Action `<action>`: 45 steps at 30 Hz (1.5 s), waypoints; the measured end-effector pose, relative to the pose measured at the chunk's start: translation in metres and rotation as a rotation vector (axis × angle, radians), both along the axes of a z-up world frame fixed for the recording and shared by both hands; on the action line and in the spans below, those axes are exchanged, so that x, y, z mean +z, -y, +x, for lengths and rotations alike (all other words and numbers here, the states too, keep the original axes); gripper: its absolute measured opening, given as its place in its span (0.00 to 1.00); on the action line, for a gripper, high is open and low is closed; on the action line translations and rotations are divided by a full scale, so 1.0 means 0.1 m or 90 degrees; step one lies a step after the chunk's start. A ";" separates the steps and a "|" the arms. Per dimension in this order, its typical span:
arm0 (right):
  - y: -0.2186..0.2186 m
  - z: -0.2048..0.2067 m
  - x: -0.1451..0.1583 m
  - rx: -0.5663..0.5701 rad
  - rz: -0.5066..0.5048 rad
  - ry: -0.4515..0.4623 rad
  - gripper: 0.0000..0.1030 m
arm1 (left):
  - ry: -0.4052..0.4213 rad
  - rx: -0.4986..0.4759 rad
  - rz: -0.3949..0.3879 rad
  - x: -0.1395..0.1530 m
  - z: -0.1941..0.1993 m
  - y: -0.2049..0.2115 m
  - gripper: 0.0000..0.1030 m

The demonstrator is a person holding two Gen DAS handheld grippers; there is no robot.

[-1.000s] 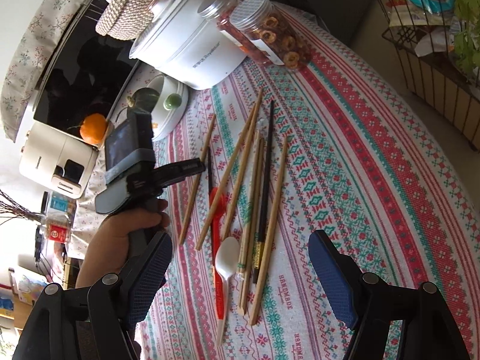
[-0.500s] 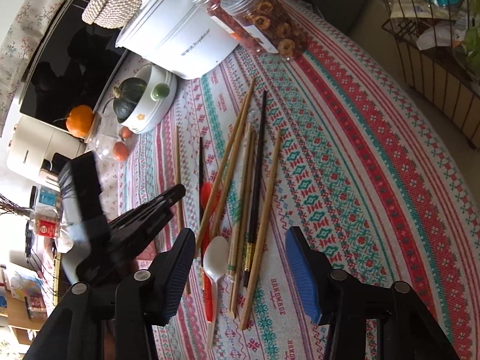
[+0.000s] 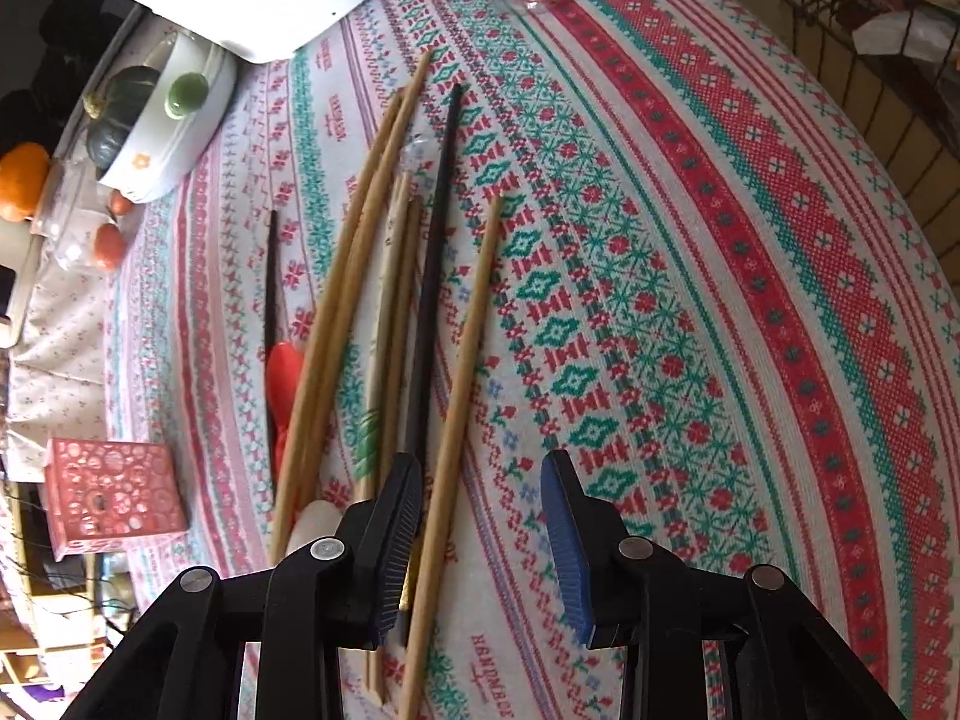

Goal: Organize utensils
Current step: 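Close the left tool on a bamboo chopstick and lift it, then grasp a bamboo chopstick with the right tool while the left tool lifts its chopstick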

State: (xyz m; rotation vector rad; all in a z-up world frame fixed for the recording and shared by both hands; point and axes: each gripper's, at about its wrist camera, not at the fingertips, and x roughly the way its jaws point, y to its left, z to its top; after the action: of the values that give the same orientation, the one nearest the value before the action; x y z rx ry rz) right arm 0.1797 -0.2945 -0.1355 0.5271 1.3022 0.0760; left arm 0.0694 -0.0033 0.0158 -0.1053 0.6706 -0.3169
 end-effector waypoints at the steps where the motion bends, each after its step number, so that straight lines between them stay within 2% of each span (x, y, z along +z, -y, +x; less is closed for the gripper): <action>1: -0.03 0.04 -0.04 0.003 -0.007 -0.005 0.34 | 0.008 0.006 -0.008 -0.01 -0.03 -0.07 0.07; 7: -0.16 0.25 -0.16 0.009 -0.043 -0.024 0.14 | 0.017 0.033 -0.055 -0.06 0.02 -0.43 0.07; 12: -0.38 0.33 -0.13 0.042 -0.121 -0.013 0.07 | 0.028 0.040 -0.069 -0.07 0.08 -0.50 0.07; 15: -0.44 0.29 -0.11 0.042 -0.109 -0.009 0.06 | 0.037 0.044 -0.078 -0.06 0.08 -0.55 0.07; 25: -0.72 -0.13 0.68 0.070 -0.156 0.183 0.06 | 0.089 0.100 -0.121 0.07 0.11 -0.95 0.07; 30: -1.05 -0.30 1.04 0.106 -0.166 0.296 0.06 | 0.111 0.138 -0.148 0.09 0.20 -1.16 0.07; 33: -1.25 -0.38 1.25 0.125 -0.150 0.375 0.06 | 0.136 0.150 -0.145 0.08 0.31 -1.21 0.07; 38: -1.39 -0.54 1.51 0.124 -0.117 0.485 0.06 | 0.179 0.163 -0.110 -0.05 0.51 -1.16 0.07; 45: -1.50 -0.68 1.67 0.108 -0.098 0.567 0.06 | 0.213 0.176 -0.083 -0.24 0.68 -1.12 0.07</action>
State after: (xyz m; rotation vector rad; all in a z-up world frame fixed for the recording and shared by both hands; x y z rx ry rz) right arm 0.1118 -0.1445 0.0318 0.1968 0.4692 0.3114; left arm 0.1378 0.1082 -0.0084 -0.2612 0.2974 -0.1068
